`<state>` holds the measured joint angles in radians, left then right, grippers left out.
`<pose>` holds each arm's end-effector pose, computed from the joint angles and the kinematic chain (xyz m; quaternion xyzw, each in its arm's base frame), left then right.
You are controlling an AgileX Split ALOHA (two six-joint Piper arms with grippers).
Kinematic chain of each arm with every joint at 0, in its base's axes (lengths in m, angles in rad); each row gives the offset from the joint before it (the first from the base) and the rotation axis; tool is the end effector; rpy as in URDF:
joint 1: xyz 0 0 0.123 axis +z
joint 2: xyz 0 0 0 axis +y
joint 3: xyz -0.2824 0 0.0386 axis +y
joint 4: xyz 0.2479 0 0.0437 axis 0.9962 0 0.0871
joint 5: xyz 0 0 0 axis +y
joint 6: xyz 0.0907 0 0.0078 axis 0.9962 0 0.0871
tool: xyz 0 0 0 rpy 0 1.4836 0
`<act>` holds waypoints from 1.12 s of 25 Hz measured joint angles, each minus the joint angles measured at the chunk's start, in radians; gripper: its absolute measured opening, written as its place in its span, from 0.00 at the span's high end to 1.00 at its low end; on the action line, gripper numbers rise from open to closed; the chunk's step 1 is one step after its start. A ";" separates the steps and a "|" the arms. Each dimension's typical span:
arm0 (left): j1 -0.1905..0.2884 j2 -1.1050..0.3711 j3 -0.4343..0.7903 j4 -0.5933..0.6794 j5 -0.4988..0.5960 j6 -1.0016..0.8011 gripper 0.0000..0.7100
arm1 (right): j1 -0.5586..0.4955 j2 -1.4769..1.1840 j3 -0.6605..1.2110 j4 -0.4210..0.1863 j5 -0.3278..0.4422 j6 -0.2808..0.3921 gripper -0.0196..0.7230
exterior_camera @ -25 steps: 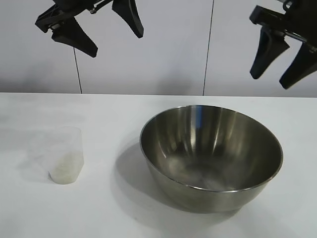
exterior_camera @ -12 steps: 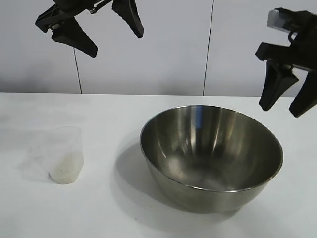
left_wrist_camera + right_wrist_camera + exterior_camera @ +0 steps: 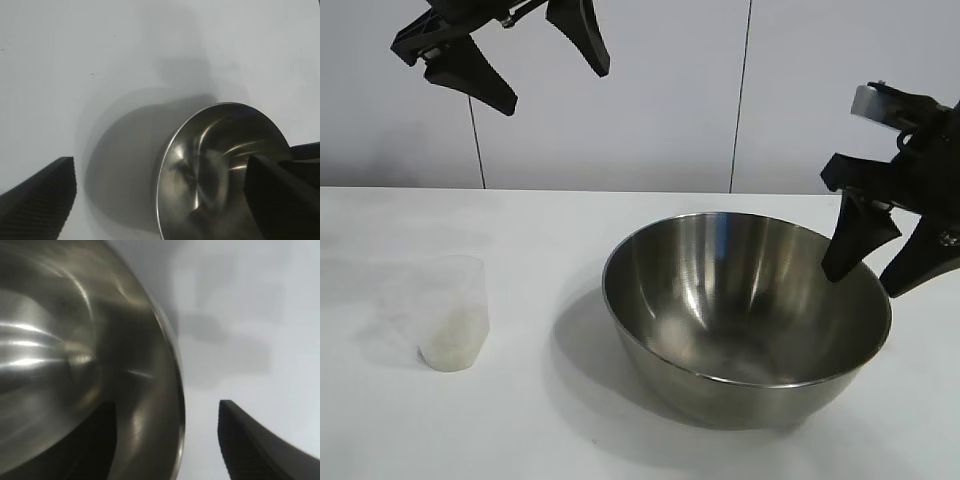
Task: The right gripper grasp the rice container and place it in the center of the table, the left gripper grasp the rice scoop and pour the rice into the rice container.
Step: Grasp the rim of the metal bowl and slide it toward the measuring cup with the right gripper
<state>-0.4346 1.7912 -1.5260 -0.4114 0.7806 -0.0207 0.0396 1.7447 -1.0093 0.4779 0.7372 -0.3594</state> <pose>0.3550 -0.1931 0.2980 0.0988 0.9330 -0.2427 0.2466 0.3195 0.0409 0.1765 -0.0351 0.9799 0.1581 0.1166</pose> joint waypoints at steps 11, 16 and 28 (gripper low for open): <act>0.000 0.000 0.000 0.000 0.000 0.000 0.08 | 0.000 0.094 0.001 0.083 -0.059 -0.031 0.83; 0.000 0.000 0.000 0.000 0.000 0.000 0.08 | 0.000 0.098 0.002 0.072 -0.052 -0.038 0.94; 0.000 0.000 0.000 0.000 0.000 0.000 0.08 | 0.006 0.036 -0.045 0.283 0.090 -0.219 0.95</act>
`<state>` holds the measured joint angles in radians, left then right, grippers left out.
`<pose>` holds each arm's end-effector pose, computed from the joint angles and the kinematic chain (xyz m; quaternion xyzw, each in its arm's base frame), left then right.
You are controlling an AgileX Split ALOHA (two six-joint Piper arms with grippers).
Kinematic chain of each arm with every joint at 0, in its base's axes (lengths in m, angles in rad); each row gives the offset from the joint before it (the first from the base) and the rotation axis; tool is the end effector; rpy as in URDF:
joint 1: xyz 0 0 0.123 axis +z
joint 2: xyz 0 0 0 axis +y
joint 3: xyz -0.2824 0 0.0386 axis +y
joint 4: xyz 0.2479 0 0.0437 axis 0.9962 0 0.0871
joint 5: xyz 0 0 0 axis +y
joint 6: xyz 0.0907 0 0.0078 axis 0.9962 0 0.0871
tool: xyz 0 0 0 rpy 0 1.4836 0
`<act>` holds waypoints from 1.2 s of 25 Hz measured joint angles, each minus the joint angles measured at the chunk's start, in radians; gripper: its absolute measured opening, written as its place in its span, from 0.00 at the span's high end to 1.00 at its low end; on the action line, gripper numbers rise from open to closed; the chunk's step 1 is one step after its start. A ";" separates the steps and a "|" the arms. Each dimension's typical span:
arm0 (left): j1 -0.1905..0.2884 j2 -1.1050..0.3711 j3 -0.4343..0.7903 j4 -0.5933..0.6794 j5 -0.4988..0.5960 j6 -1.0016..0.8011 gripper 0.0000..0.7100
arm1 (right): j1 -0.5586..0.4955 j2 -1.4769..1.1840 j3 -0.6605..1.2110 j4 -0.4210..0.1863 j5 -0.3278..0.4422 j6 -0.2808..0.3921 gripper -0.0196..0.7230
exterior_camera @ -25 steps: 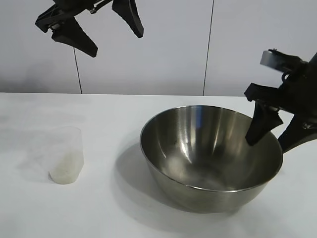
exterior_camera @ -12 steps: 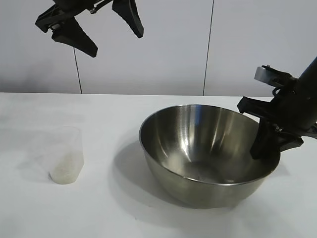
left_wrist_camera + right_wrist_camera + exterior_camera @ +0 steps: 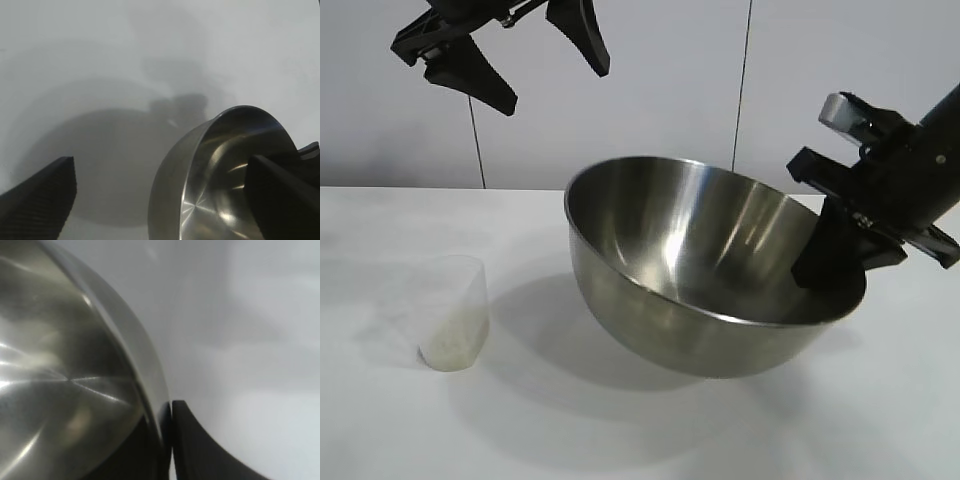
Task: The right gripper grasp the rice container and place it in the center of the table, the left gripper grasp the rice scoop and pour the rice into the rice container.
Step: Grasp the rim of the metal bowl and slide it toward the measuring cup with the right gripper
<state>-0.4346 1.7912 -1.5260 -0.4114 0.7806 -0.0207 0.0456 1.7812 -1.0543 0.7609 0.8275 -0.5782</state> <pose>0.3550 -0.1931 0.2980 0.0988 0.9330 -0.2427 0.2466 0.3289 0.0613 0.1833 -0.0592 0.9552 0.2633 0.1217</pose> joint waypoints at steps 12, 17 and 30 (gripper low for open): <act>0.000 0.000 0.000 0.000 0.000 0.000 0.08 | 0.226 0.018 -0.027 -0.166 -0.117 0.278 0.95; 0.000 0.000 0.000 0.000 0.000 0.000 0.08 | 0.230 0.090 -0.027 -0.166 -0.185 0.326 0.95; 0.000 0.000 0.000 0.000 -0.002 0.000 0.08 | 0.232 0.128 -0.030 -0.139 -0.215 0.347 0.77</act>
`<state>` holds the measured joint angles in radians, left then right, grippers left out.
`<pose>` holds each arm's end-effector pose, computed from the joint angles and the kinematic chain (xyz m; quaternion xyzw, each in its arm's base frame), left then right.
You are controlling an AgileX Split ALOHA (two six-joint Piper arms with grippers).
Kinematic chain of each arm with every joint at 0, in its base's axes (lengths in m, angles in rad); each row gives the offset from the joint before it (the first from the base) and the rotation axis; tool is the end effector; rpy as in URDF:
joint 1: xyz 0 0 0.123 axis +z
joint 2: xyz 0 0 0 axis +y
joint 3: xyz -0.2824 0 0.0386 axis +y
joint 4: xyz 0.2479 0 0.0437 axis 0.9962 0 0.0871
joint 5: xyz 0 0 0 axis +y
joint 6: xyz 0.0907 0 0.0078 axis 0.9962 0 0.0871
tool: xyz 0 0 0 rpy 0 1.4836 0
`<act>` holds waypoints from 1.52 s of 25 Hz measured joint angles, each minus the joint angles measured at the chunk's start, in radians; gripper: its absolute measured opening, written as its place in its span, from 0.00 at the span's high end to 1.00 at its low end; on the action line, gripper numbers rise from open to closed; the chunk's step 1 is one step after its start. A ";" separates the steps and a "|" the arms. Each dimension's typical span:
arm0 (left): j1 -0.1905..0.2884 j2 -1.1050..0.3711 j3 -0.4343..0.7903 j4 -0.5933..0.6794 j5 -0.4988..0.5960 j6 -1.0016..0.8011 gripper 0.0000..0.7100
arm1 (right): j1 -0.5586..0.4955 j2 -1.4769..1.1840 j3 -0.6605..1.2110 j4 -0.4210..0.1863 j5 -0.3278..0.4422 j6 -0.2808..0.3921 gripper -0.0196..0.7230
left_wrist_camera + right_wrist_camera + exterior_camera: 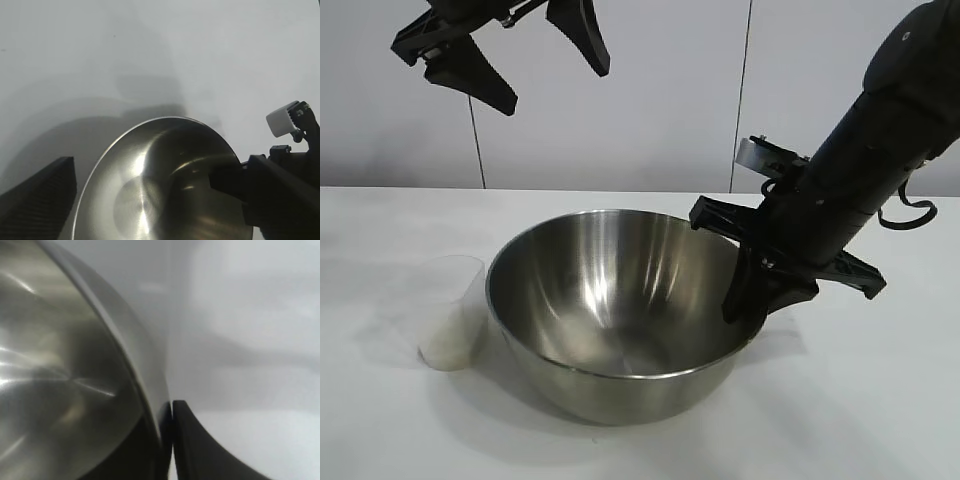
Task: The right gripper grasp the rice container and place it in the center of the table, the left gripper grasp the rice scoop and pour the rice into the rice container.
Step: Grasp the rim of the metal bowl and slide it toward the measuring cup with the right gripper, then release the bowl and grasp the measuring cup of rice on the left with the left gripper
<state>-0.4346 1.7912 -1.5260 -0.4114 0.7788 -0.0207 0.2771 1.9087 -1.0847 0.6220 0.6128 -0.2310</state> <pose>0.3551 -0.1931 0.2981 0.0985 0.9328 -0.2428 0.2474 0.3350 0.1271 0.1428 -0.0158 0.9735 0.2049 0.1004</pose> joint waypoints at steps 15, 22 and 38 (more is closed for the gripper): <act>0.000 0.000 0.000 0.000 -0.001 0.000 0.08 | -0.067 -0.063 -0.142 -0.166 0.191 0.081 0.39; 0.000 0.000 0.000 0.000 -0.002 0.000 0.08 | -0.183 -0.166 -0.289 -0.263 0.377 0.130 0.39; 0.000 0.000 0.000 0.000 -0.002 0.000 0.08 | -0.186 -0.219 -0.330 -0.183 0.468 0.130 0.39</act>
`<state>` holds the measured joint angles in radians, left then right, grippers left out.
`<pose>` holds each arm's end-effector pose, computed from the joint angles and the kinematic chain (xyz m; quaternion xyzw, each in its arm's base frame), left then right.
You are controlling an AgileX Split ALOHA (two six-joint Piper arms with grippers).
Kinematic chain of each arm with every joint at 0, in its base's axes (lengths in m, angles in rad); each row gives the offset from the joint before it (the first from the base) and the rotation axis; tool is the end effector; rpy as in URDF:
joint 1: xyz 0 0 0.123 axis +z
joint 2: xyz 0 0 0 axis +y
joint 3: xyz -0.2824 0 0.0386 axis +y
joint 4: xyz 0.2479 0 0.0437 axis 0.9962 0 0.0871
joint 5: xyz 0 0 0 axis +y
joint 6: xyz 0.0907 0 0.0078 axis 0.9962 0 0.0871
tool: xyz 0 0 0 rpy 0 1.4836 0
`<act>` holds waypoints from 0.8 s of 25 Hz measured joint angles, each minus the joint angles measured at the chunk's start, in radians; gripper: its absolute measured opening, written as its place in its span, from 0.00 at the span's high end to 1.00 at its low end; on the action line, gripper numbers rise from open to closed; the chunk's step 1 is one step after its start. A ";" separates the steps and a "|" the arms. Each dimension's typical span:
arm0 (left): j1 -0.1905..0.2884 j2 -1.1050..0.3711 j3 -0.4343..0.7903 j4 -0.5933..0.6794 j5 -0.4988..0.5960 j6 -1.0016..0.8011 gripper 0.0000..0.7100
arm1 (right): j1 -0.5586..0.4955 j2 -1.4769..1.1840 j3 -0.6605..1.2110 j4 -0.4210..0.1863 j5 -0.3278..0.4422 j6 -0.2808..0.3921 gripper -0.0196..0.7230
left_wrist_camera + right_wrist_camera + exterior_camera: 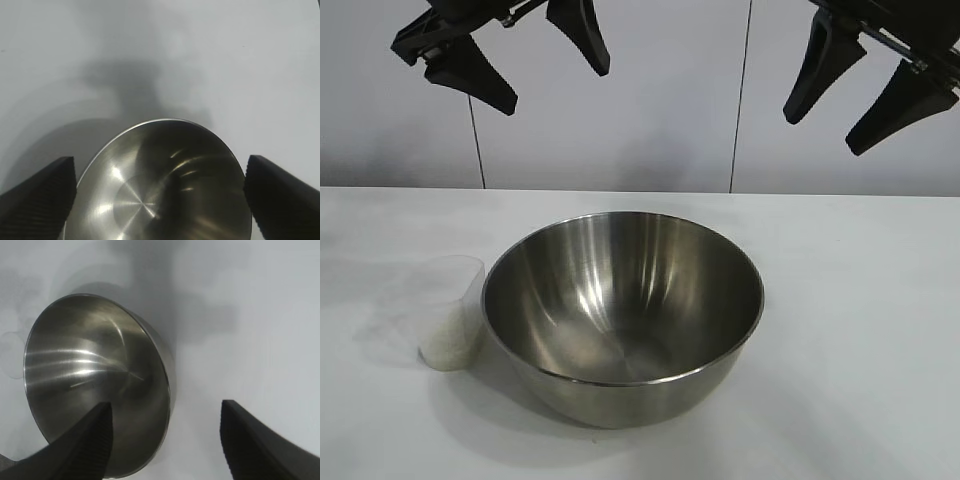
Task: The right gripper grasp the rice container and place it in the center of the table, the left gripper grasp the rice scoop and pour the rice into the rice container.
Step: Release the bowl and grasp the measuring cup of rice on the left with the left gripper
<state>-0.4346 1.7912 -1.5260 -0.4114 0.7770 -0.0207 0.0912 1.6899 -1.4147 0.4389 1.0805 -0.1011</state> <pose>0.3552 -0.1931 0.2982 0.0983 0.9326 -0.2429 0.2482 0.3462 0.0660 0.2940 -0.0205 0.9674 0.2046 0.1480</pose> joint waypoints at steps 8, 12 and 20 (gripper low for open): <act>0.000 0.000 0.000 0.000 -0.022 0.000 0.08 | 0.000 0.000 0.000 0.001 0.000 0.000 0.39; 0.000 0.000 0.000 0.000 -0.044 0.000 0.08 | 0.000 0.000 0.000 0.002 0.000 0.000 0.39; 0.000 0.000 0.000 0.000 -0.085 0.000 0.08 | 0.000 0.000 0.000 0.002 -0.001 0.000 0.39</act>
<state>-0.4346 1.7912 -1.5260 -0.4114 0.6918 -0.0207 0.0912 1.6899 -1.4147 0.4412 1.0799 -0.1011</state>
